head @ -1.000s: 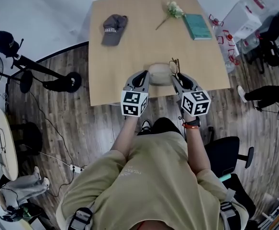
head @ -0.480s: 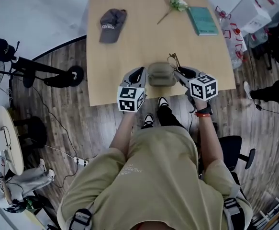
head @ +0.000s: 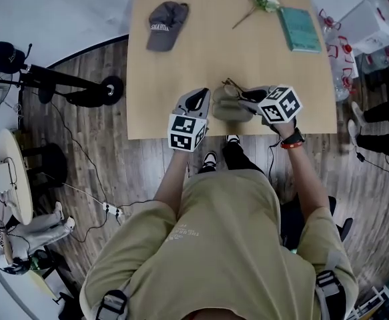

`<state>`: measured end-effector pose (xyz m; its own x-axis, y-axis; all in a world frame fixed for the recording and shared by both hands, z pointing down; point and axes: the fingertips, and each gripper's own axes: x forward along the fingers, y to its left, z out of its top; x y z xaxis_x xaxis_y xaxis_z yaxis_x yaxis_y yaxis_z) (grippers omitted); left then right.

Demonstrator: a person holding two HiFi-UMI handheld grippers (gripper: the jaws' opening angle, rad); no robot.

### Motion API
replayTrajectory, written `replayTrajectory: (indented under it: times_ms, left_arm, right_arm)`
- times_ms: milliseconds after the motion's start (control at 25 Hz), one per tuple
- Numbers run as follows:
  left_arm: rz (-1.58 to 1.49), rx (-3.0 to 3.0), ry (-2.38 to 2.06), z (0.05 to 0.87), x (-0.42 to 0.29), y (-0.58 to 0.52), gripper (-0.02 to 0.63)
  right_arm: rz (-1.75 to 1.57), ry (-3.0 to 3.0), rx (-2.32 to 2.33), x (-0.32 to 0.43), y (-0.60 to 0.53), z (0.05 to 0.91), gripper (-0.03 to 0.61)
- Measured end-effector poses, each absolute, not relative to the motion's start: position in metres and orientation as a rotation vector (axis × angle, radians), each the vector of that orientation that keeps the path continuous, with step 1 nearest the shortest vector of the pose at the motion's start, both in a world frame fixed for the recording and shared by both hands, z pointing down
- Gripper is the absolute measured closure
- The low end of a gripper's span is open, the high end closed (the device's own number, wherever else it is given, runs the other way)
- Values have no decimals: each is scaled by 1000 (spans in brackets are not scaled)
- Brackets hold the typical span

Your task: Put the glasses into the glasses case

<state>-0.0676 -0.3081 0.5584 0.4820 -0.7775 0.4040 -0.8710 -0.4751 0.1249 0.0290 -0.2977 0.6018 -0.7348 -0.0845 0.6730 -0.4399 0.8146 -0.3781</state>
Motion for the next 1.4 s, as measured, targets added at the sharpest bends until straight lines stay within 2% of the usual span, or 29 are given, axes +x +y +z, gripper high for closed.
replayTrajectory:
  times_ms: [600, 1400]
  left_arm:
    - [457, 2366, -1366, 584, -82, -316, 591]
    - [475, 2317, -1357, 607, -106, -310, 591]
  right_arm:
    - [610, -1954, -116, 12, -278, 688, 449]
    - [540, -1714, -289, 3, -259, 752, 437]
